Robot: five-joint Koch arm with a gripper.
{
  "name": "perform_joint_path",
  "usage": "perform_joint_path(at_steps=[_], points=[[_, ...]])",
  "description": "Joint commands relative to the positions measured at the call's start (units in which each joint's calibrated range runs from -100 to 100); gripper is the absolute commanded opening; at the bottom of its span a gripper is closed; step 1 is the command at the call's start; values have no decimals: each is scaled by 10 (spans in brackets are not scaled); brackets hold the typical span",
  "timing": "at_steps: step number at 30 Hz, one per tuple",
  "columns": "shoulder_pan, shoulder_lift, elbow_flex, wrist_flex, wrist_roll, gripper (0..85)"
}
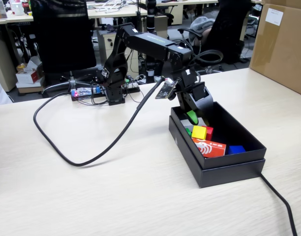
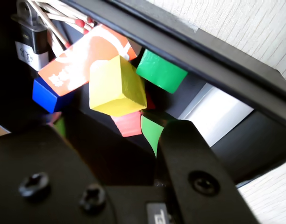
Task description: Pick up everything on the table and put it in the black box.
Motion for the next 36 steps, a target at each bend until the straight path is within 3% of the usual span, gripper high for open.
perform_joint_path(at_steps=[1,10,25,36], points=[[-5,-65,25,29,-10,391],[-26,-136,38,52,-13,392],[-166,-181,-15,85,-64,395],[-181,-192,-200,166,-77,430]])
